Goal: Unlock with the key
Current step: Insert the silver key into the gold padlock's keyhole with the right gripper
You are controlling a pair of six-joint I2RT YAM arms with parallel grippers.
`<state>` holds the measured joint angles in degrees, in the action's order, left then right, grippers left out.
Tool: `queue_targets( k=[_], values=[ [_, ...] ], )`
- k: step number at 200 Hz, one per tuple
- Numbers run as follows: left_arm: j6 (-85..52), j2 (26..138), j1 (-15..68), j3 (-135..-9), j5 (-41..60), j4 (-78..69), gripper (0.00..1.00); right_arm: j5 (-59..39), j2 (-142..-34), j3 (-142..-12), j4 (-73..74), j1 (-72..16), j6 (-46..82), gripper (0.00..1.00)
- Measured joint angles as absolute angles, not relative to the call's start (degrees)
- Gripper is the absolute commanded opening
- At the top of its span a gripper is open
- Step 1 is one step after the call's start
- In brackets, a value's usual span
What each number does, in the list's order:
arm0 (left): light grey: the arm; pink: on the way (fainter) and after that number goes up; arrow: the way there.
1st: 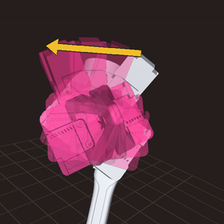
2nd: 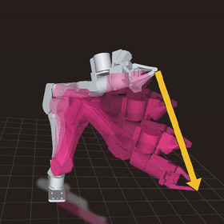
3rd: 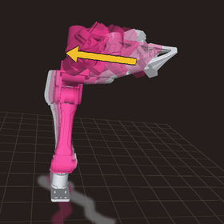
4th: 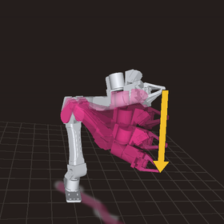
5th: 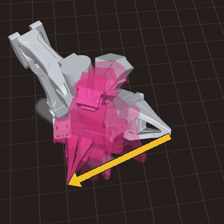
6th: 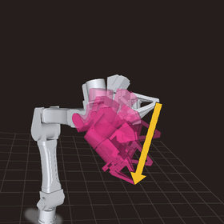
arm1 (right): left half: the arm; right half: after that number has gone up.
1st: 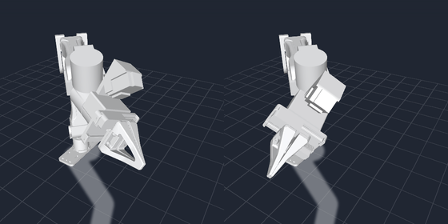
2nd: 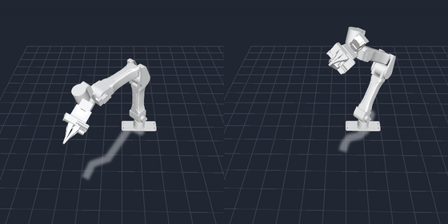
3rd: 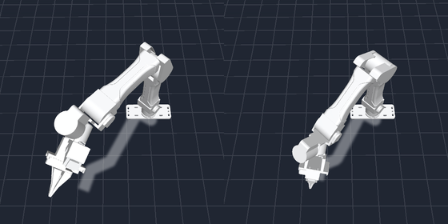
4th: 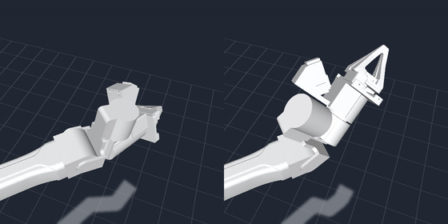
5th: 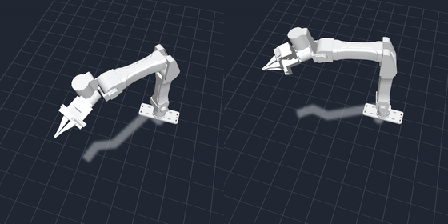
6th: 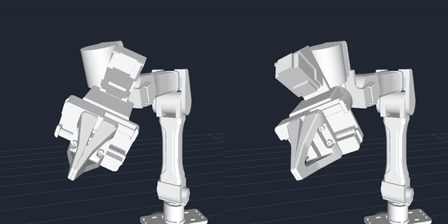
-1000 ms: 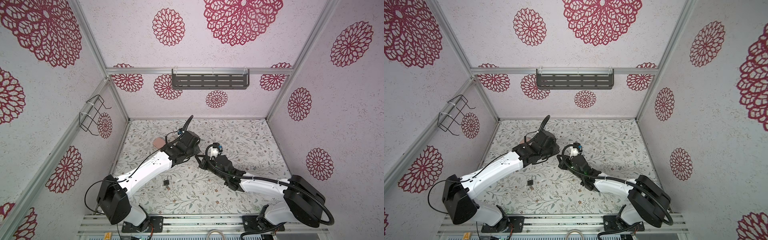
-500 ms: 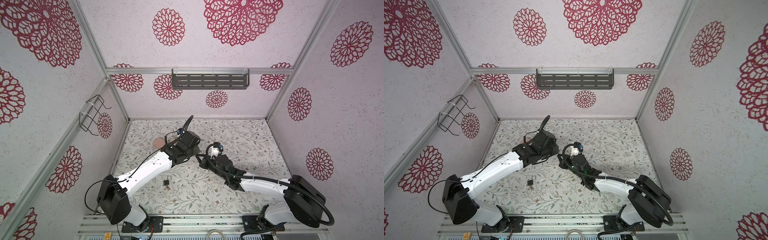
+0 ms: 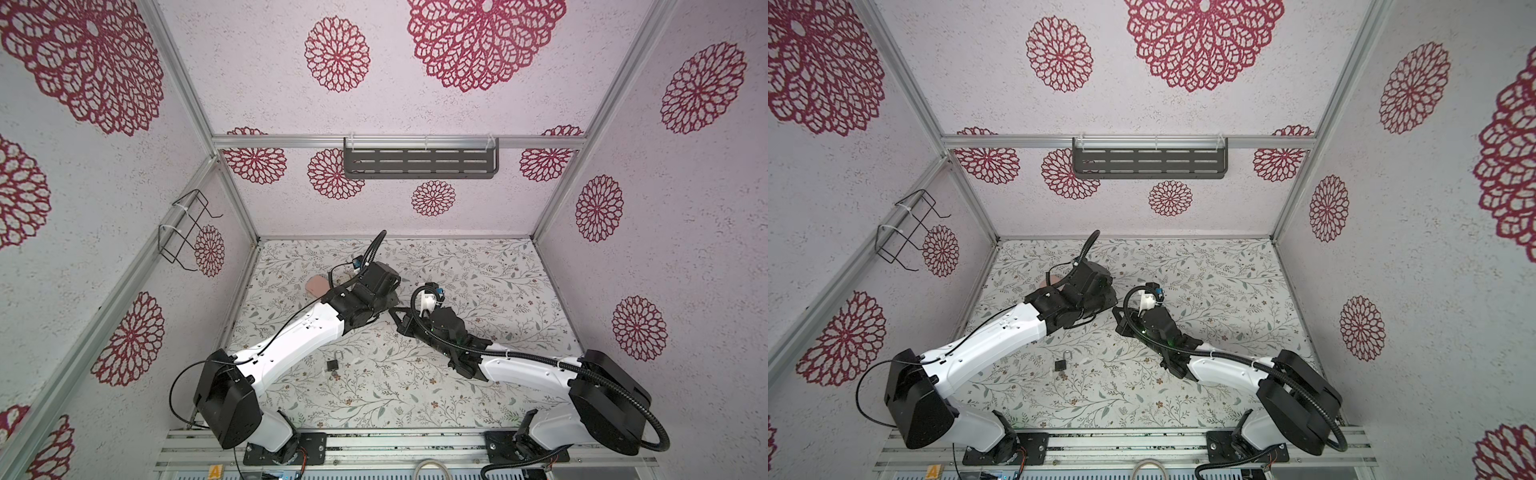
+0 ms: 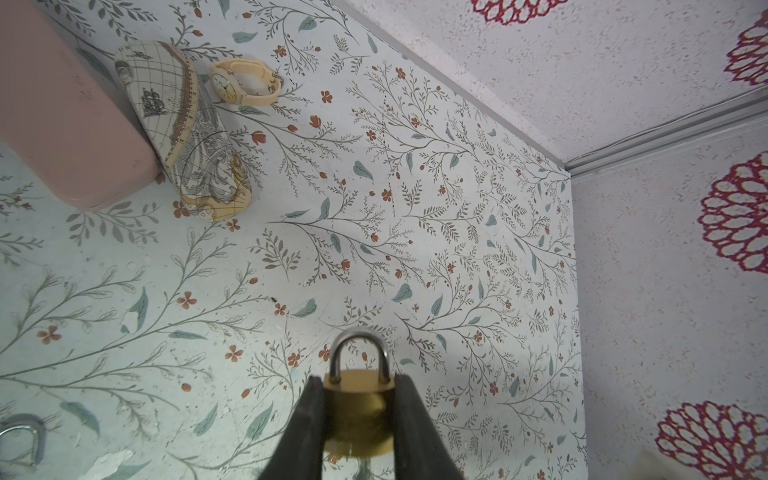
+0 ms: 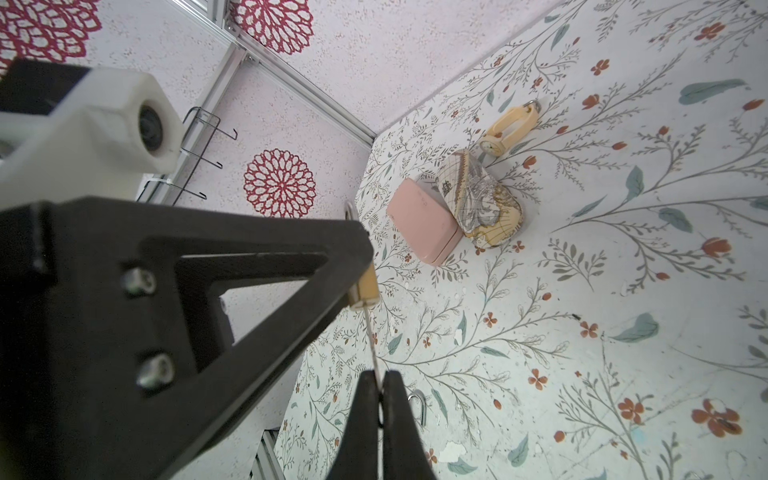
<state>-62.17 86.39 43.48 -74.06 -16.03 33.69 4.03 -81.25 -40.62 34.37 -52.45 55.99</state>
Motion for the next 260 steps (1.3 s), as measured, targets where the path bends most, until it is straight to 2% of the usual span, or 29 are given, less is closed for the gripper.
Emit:
queue_targets(
  k=[260],
  values=[
    [-62.9,86.2,43.9,-74.1,-12.8,33.6,0.0,1.3,-82.5,-42.4,34.4,-50.3,56.7,0.0]
  ],
)
